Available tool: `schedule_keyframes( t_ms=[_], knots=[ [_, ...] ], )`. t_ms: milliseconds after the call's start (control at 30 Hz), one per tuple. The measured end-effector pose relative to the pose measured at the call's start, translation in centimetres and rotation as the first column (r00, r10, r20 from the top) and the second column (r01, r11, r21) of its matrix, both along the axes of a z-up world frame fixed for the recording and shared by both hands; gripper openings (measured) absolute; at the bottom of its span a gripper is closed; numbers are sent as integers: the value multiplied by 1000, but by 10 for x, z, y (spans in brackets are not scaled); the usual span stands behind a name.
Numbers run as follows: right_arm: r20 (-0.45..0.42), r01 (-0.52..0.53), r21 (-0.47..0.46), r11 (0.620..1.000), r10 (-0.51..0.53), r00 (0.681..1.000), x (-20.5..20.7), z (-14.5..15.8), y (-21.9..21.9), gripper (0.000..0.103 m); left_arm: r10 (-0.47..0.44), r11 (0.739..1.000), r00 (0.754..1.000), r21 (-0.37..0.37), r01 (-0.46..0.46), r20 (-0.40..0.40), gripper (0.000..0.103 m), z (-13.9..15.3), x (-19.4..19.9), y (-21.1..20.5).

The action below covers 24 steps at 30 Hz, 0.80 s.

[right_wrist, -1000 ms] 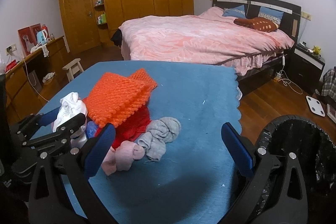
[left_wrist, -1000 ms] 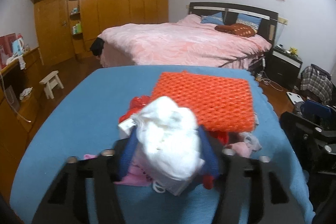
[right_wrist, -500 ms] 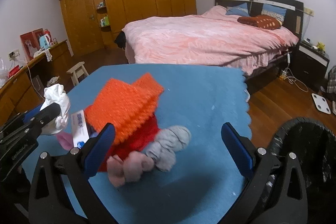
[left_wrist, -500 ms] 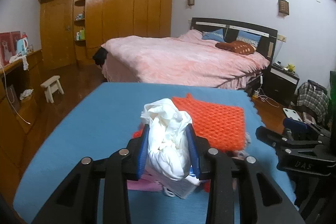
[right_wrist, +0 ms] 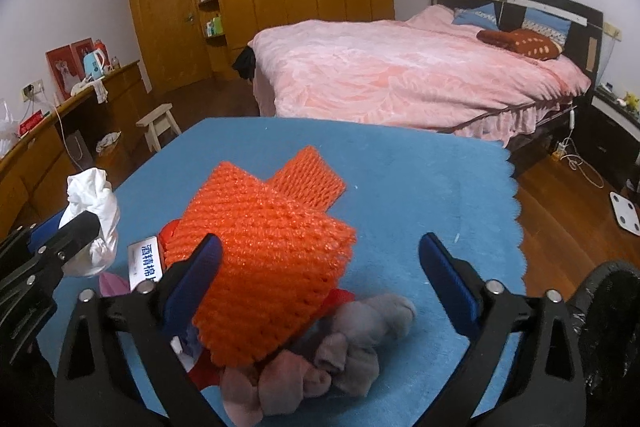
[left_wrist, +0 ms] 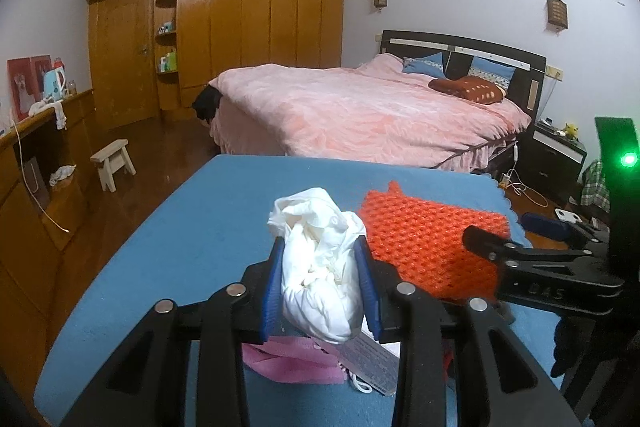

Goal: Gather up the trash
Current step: 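Grasp the orange mesh pad with the right tool while the left tool holds the tissue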

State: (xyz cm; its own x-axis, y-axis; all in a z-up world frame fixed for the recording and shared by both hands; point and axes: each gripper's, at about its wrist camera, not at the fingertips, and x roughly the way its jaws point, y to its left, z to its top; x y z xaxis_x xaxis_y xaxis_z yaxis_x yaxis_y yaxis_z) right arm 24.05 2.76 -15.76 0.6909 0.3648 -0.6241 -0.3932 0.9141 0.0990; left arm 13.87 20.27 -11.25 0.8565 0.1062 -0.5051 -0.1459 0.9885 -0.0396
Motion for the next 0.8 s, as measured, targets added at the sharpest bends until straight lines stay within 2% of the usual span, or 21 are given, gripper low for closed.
schedule_keyframes(
  t_ms=[67,133,300,367,433,633,800],
  knots=[
    [-28,-23,8,1000,23,999,4,-3,2,76,0,1000,1000,-2,0,1,34,-1,-1,-1],
    [-53,-44,24,999,46,998,4,-6,3,70,-2,1000,1000,1,2,-1,34,-1,0,0],
    [-54,-99,37,994,101,993,-4,0,8,47,-4,1000,1000,-1,4,-9,35,-1,0,-1],
    [-54,-109,54,993,112,992,-9,4,6,32,-5,1000,1000,1,5,-9,35,0,-1,-2],
    [-53,-116,74,991,120,991,-13,9,2,22,-5,1000,1000,0,5,-11,35,1,-2,-3],
    [-33,-135,96,986,139,990,-27,22,-7,10,-20,1000,1000,2,20,-12,35,6,-9,-10],
    [-14,-134,113,984,137,990,-41,33,-17,9,-31,1000,999,2,31,-12,35,13,-16,-19]
  ],
)
